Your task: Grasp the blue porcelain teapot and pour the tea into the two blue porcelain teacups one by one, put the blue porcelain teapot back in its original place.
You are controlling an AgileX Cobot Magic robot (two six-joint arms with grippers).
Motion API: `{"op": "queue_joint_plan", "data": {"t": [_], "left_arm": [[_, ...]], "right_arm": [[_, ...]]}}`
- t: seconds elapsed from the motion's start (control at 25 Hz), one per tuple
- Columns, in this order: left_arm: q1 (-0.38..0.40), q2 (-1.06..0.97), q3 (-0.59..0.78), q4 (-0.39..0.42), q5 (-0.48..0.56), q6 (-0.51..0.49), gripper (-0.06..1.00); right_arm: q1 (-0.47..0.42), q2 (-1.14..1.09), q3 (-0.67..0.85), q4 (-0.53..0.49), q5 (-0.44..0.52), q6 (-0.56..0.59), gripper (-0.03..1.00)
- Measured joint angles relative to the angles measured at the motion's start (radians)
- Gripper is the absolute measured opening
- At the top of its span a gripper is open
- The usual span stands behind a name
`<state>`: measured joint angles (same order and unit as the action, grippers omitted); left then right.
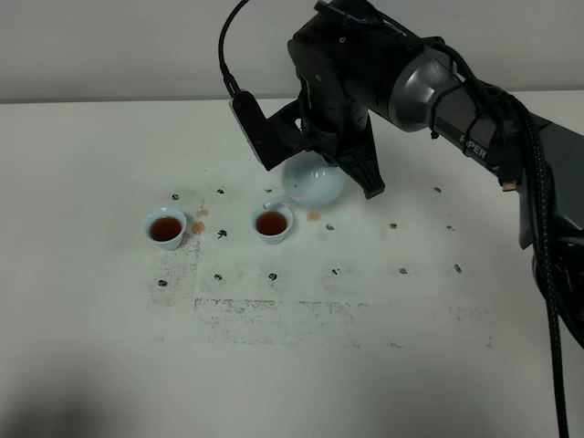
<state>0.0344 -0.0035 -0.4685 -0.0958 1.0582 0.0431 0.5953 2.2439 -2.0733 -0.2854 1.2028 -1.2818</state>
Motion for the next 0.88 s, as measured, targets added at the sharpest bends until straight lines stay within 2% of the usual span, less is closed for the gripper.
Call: {"op": "queue_joint_plan", "data": {"t": [0.28,0.6,0.72,0.88], "left_arm": [[0.000,0.000,0.000,0.000,0.000,0.000,0.66],[0.000,0.000,0.000,0.000,0.000,0.000,0.66],[0.000,0.000,0.000,0.000,0.000,0.000,0.66],[0.000,0.000,0.000,0.000,0.000,0.000,0.66]], "right_arm": [[-0.102,-0.006,-0.068,0.195,0.022,-0.009,0.03],[-0.253,-0.048,-0.077,0.521,0.025,-0.114,0.03],[-0.291,-0.048,-0.077,0.573,0.025,-0.143,0.03],[-0.305,-0.048,-0.077,0.576,0.025,-0.146,0.03]]}}
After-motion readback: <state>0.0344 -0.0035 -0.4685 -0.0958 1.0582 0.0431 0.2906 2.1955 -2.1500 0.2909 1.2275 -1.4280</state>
